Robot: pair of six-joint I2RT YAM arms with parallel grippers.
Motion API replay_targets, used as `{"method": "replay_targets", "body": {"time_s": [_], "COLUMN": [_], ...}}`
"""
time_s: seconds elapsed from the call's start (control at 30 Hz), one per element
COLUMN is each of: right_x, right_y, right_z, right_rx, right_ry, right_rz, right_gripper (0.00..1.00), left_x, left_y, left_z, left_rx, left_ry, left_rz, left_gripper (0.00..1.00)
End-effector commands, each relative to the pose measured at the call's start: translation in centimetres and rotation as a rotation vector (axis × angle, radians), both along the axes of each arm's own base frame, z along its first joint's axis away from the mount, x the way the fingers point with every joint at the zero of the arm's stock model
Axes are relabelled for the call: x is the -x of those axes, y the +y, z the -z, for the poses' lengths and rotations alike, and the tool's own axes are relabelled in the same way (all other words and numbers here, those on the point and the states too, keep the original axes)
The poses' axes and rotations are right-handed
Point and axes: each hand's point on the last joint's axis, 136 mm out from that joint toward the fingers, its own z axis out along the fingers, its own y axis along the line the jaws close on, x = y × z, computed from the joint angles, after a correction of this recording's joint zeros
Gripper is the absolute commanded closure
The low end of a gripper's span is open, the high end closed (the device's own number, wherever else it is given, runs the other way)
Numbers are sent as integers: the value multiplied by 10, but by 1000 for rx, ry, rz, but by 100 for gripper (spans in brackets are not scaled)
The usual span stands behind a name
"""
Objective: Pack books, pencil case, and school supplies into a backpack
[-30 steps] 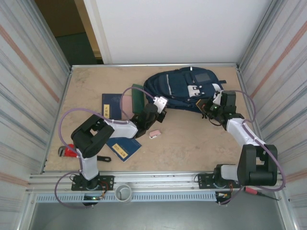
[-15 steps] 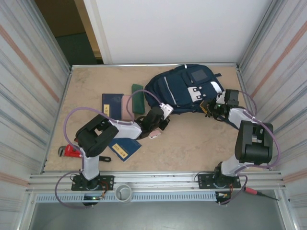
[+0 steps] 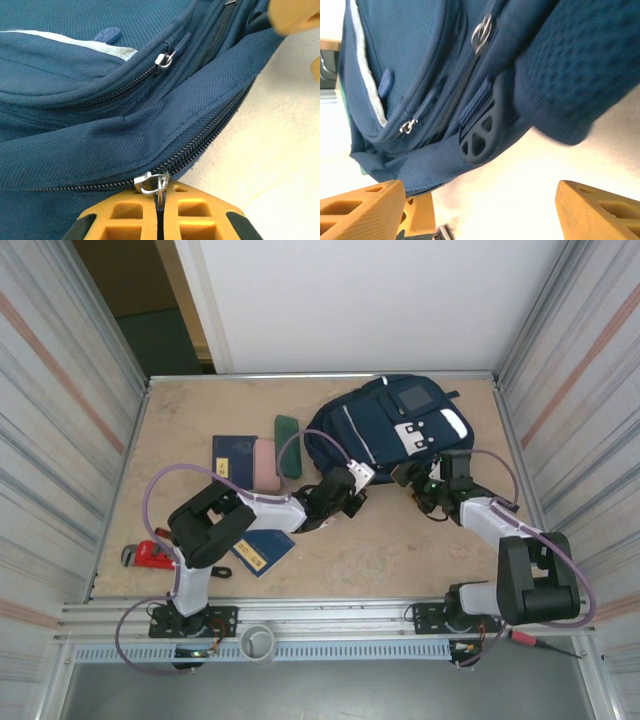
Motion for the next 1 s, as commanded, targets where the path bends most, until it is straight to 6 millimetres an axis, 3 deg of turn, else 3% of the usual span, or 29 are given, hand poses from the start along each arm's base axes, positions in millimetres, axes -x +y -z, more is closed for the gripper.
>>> {"method": "replay_targets", "body": {"time_s": [0.0, 0.17, 0.23, 0.3, 0.4, 0.47, 0.6, 0.7, 0.83, 0.97], "right_x": [-16, -39, -49, -54, -51, -45, -34, -33, -47, -58], "right_y": [4, 18, 22, 22, 2, -14, -36, -41, -34, -43], "right_z": [-9, -1, 2, 6, 6, 6, 5, 4, -6, -17], "right_rx": [-9, -50, -57, -61, -36, -2, 47, 34, -7, -3], "right_ry": [-46, -66, -56, -51, -56, -54, -20, -3, -20, -26], "right_rz": [97, 113, 101, 95, 112, 109, 42, -11, -71, -71], "right_gripper": [22, 31, 44, 65, 86, 93, 95, 94, 91, 77], "left_x": [3, 8, 9, 7, 1, -6, -26, -35, -33, -22], "left_y": [-13, -14, -11, -4, 14, 33, 73, 84, 71, 52], "left_z": [-9, -7, -6, -7, -8, -5, 4, 9, 6, -2], "left_rx": [31, 28, 21, 6, -25, -42, -58, -78, -66, -41], "left_ry": [-5, -9, -12, -25, -43, -44, -15, -4, 12, 26], "left_rz": [24, 34, 29, 9, -35, -74, -137, -143, -87, -36], "left_gripper": [100, 100, 100, 100, 100, 100, 100, 100, 100, 100]}}
